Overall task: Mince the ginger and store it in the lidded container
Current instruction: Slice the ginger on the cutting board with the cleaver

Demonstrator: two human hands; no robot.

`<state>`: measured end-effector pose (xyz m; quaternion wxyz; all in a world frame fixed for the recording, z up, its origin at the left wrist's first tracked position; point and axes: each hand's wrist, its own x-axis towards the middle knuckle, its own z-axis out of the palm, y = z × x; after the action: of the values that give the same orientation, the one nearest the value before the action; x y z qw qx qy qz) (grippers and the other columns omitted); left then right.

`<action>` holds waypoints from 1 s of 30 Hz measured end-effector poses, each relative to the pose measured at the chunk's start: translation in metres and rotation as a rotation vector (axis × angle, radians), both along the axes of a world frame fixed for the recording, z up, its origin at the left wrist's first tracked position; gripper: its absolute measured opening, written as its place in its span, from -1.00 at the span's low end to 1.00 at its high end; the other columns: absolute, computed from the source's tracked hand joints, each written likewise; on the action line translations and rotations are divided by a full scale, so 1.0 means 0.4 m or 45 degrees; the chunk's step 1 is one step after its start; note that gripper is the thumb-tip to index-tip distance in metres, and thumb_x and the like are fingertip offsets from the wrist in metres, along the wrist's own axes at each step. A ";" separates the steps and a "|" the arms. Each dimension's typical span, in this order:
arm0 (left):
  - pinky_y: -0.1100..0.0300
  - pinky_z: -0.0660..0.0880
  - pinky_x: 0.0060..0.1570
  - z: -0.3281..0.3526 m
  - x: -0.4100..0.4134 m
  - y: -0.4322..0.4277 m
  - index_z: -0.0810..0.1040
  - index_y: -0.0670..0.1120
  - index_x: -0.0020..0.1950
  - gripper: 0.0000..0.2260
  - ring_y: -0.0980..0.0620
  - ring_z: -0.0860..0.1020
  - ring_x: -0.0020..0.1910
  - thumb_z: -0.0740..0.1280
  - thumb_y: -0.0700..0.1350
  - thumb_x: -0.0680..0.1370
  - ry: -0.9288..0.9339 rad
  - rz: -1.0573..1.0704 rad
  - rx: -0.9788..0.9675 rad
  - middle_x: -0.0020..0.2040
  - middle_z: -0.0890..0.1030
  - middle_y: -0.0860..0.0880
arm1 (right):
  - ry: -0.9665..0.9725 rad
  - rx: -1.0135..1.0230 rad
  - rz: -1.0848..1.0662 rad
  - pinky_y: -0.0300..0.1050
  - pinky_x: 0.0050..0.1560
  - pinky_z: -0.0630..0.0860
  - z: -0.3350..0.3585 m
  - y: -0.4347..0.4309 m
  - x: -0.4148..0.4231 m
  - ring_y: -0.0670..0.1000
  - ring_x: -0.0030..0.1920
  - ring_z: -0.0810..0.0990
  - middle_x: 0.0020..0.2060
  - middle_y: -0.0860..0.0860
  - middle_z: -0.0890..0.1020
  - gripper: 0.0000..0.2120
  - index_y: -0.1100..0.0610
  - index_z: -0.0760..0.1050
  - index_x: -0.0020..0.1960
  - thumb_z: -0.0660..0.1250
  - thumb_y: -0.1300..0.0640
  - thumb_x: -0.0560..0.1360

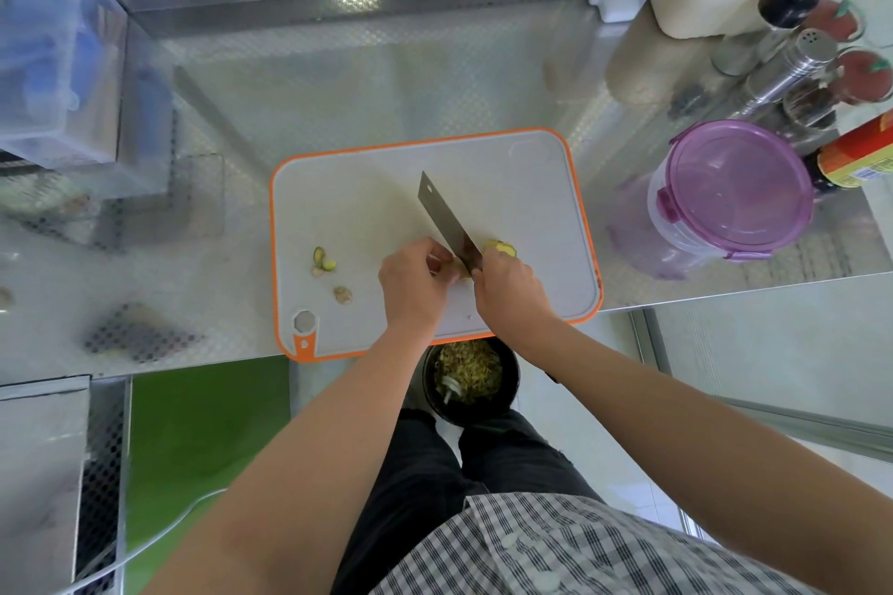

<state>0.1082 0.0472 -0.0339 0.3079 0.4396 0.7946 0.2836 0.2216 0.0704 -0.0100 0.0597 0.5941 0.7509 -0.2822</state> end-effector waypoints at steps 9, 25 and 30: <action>0.22 0.43 -0.21 -0.001 0.000 -0.008 0.64 -0.10 -0.18 -0.97 0.10 0.54 -0.34 0.46 -0.20 0.41 0.037 -0.042 0.025 -0.33 0.61 0.05 | 0.047 0.064 -0.012 0.00 -0.21 0.35 -0.013 -0.012 -0.002 0.23 -0.06 0.56 -0.05 0.16 0.54 -0.92 0.21 0.33 0.07 0.12 0.21 0.61; 0.24 0.43 -0.14 -0.034 -0.014 -0.021 0.59 -0.01 -0.13 -0.91 0.07 0.57 -0.22 0.47 -0.09 0.43 0.067 -0.064 -0.007 -0.18 0.63 0.02 | 0.236 0.030 -0.126 -0.05 -0.24 0.29 0.010 0.054 0.055 0.27 -0.08 0.52 -0.09 0.25 0.57 -0.83 0.27 0.36 0.06 0.17 0.16 0.59; 0.16 0.47 -0.09 -0.034 -0.023 -0.015 0.61 -0.03 -0.07 -0.86 0.04 0.57 -0.21 0.49 -0.06 0.41 0.061 -0.092 -0.021 -0.16 0.63 0.01 | 0.275 -0.033 -0.078 0.02 -0.18 0.46 -0.001 0.016 0.071 0.27 -0.12 0.54 -0.19 0.23 0.59 -0.67 0.22 0.36 0.29 0.17 0.15 0.55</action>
<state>0.0989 0.0410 -0.0475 0.3023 0.4722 0.7877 0.2551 0.2501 0.0768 -0.0106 -0.0224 0.5821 0.7309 -0.3557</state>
